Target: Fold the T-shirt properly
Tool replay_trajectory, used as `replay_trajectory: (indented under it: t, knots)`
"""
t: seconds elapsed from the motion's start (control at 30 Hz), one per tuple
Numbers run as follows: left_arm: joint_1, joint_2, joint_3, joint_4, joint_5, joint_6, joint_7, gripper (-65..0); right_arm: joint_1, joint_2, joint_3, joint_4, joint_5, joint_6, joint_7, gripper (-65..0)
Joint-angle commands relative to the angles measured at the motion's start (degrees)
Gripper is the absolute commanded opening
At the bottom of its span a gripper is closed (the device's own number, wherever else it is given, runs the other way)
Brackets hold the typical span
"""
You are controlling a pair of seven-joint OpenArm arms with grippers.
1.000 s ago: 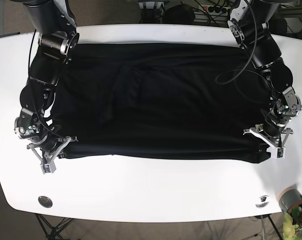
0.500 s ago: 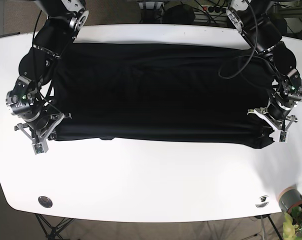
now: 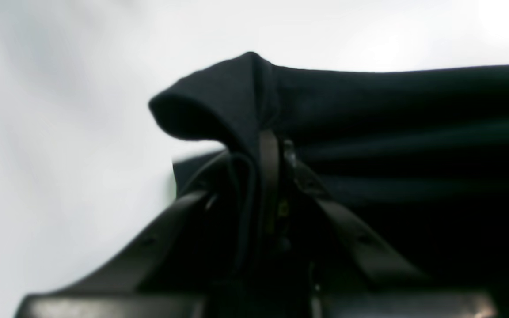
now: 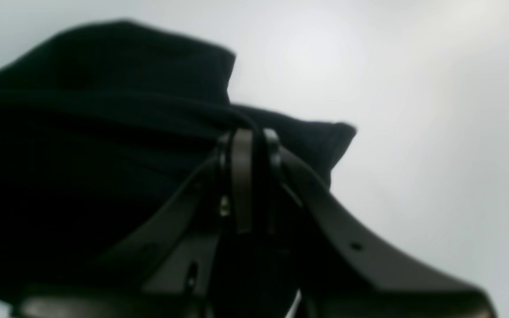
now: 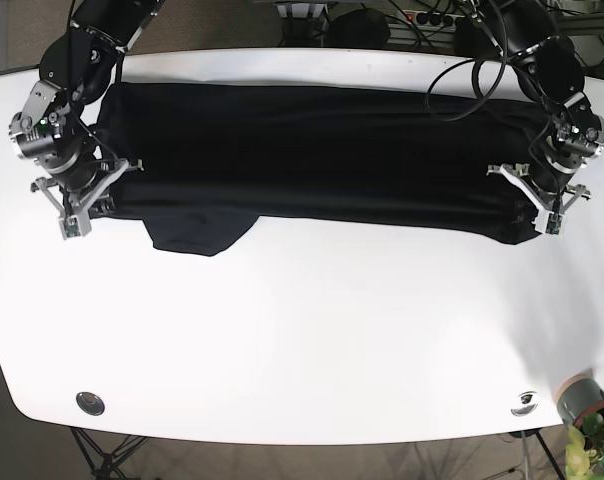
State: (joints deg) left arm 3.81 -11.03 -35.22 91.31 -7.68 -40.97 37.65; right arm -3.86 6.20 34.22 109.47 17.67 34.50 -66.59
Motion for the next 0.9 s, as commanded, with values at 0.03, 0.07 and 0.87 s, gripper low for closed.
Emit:
replay_trajectory:
  t: [0.03, 0.07, 0.87]
  knots:
    - [1.2, -1.2, -0.4, 1.6, 0.2, 1.0, -1.2, -65.0, -1.5, 1.1, 0.6, 0.8, 0.0, -0.26, 0.7, -62.8]
    - [2.1, -1.2, -0.4, 1.6, 0.2, 1.0, -1.2, -65.0, -2.4, 1.1, 0.6, 0.8, 0.4, -0.26, 0.8, -62.6]
    - [6.5, -4.3, -0.3, 1.7, 0.1, 1.0, 5.0, -29.0, -7.6, 1.1, 0.7, 0.8, 0.6, -0.17, 0.9, -27.6]
